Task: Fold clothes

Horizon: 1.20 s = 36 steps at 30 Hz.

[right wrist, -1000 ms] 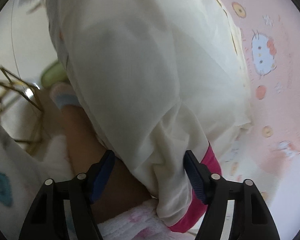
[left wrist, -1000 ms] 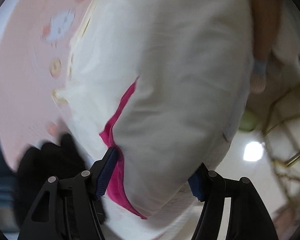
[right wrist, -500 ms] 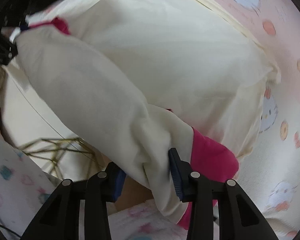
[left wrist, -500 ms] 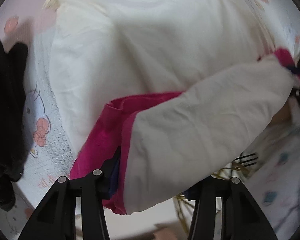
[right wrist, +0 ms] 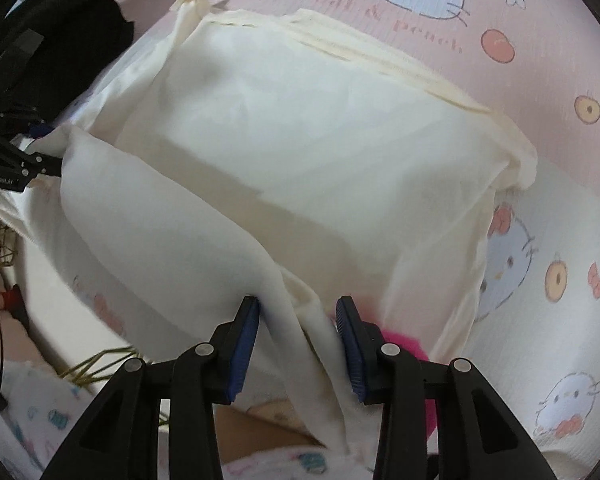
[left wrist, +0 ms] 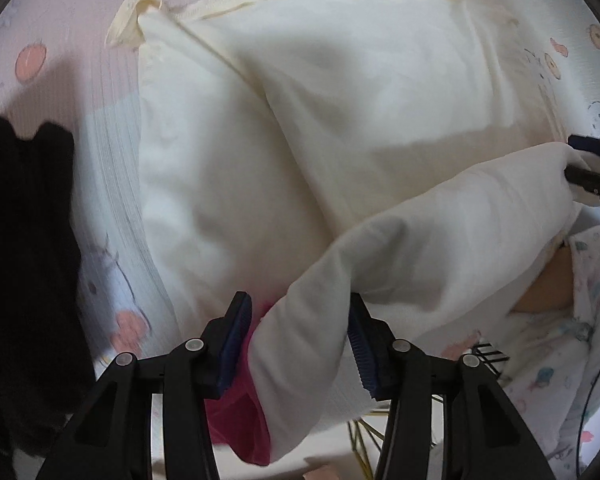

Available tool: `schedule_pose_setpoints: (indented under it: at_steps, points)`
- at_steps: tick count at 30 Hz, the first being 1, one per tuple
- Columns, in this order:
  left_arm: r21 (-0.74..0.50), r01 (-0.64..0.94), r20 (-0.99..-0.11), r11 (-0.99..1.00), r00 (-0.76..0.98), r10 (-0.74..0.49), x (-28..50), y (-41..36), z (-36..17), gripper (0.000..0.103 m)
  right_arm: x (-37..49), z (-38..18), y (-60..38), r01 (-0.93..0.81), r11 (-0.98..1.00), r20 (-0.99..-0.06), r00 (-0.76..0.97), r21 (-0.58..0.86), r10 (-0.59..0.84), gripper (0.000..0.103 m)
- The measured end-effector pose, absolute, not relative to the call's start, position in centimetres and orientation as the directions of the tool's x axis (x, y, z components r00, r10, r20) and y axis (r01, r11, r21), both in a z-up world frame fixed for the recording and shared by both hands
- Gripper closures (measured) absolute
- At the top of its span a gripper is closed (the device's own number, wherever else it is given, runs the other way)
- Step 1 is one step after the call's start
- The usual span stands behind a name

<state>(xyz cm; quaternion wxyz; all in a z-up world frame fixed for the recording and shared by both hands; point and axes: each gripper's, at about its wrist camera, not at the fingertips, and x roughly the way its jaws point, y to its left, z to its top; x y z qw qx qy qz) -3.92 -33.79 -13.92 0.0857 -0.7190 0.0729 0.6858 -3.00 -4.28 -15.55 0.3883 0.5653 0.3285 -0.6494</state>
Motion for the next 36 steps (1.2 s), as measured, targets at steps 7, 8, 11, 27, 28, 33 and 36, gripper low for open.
schedule_pose_setpoints:
  at_steps: [7, 8, 11, 27, 28, 33, 36]
  points:
    - [-0.011, -0.158, -0.997, -0.987, 0.081, -0.002, -7.2, -34.7, -15.5, 0.056, -8.7, -16.1, -5.7, 0.82, -0.572, -0.988, -0.066, 0.026, -0.14, 0.064]
    - [-0.027, -0.123, -0.996, -0.992, 0.09, 0.016, -7.4, -35.2, -15.6, 0.056, -9.3, -16.1, -5.7, 0.799, -0.6, -0.987, -0.059, 0.043, -0.149, 0.064]
    - [-0.09, -0.034, -0.991, -0.995, 0.097, 0.086, -7.5, -36.6, -15.2, 0.056, -10.5, -15.7, -5.5, 0.739, -0.666, -0.981, -0.033, 0.104, -0.19, 0.064]
    - [-0.2, 0.153, -0.978, -0.968, -0.097, 0.186, -1.4, -41.7, -11.1, 0.037, -11.3, -13.1, 3.1, 0.564, -0.783, -0.909, -0.128, 0.263, -0.397, 0.026]
    - [-0.172, 0.148, -0.983, -0.974, -0.093, 0.16, -1.1, -41.4, -11.4, 0.037, -11.2, -13.6, 3.5, 0.553, -0.787, -0.91, -0.114, 0.275, -0.399, 0.026]
    - [-0.105, 0.18, -0.989, -0.978, -0.117, 0.085, -1.0, -41.3, -12.9, 0.037, -11.5, -15.1, 3.9, 0.548, -0.788, -0.905, -0.121, 0.281, -0.407, 0.026]
    - [-0.129, 0.217, -0.987, -0.968, -0.127, 0.104, -1.3, -41.8, -13.7, 0.04, -12.1, -16.4, 3.3, 0.539, -0.795, -0.91, -0.117, 0.278, -0.398, 0.028]
